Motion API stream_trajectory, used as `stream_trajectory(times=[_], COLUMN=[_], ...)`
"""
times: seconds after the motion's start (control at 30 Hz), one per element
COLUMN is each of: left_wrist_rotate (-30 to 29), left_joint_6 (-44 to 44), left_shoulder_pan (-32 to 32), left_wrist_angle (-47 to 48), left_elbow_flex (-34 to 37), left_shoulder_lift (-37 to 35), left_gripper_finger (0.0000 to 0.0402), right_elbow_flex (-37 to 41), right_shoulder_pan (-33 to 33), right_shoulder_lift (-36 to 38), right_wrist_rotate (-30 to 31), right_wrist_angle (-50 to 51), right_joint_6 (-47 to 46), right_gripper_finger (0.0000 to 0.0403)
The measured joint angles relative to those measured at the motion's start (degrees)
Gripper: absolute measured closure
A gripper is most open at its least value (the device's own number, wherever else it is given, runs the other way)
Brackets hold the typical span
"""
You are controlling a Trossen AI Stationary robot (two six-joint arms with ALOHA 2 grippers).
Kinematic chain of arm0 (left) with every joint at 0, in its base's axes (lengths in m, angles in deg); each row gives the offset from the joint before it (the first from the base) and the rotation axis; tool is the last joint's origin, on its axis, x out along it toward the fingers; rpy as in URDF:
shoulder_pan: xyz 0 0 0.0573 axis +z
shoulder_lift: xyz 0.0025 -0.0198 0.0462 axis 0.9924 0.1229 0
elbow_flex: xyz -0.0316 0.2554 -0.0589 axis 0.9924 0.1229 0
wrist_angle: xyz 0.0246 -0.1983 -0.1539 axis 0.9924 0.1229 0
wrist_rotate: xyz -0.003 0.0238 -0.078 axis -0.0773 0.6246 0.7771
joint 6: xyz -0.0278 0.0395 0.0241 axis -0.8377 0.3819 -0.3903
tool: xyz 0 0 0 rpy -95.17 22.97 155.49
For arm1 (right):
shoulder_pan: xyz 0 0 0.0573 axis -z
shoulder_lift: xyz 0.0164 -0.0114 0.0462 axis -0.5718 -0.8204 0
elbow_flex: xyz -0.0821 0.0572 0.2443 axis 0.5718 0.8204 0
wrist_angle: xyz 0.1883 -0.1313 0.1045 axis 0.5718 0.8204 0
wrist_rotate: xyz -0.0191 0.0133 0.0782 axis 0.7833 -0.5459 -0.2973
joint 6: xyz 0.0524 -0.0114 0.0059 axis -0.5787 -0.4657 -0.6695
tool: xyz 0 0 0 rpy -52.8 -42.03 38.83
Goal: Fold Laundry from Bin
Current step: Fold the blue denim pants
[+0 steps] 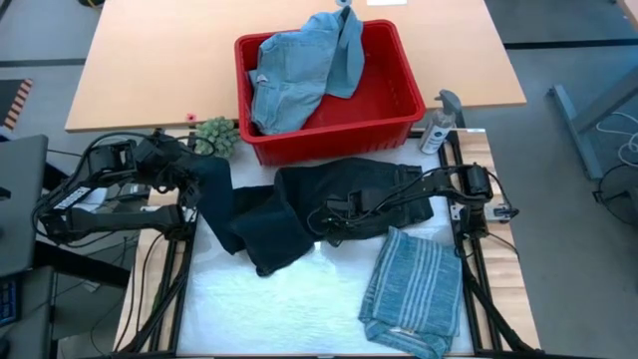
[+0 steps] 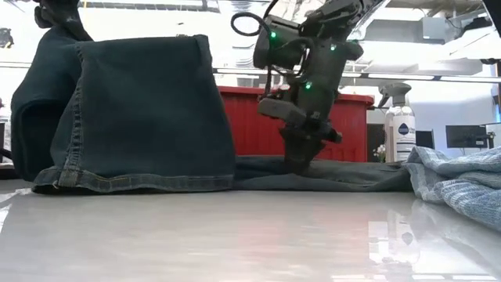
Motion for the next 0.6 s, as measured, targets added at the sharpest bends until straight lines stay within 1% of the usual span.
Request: stream_trajectory(times=[0.13,0.33,0.4,0.5,0.6], left_wrist_rotate=[0.0,0.0,0.0,0.0,0.2], left_joint_6=[-0.1,-0.1,-0.2,-0.1,-0.8], left_shoulder_pan=[0.0,0.0,0.0,0.0,0.0], left_wrist_angle=[0.0,0.0,0.0,0.0,-0.7], left_elbow_flex=[0.0,0.0,0.0,0.0,0.0], left_shoulder_lift=[0.0,0.0,0.0,0.0,0.0], left_gripper_finger=[0.0399,0.0399,0.0399,0.0399,0.0399], right_elbow_flex=[-1.7,-3.4,-3.4,-3.4,-2.6], right_shoulder_pan=[-1.2,-4.6,-5.9,-8.7,-12.0], right_shoulder_lift=[2.6,7.1,8.1,8.7,8.2], right_wrist_rotate=[1.3,4.7,4.8,5.0,5.0], right_wrist_angle=[4.0,9.4,10.6,11.5,10.8], right_joint_6=[0.7,2.4,3.8,5.8,10.3], right_gripper_finger=[0.038,0.0381,0.0381,0.0381,0.0381])
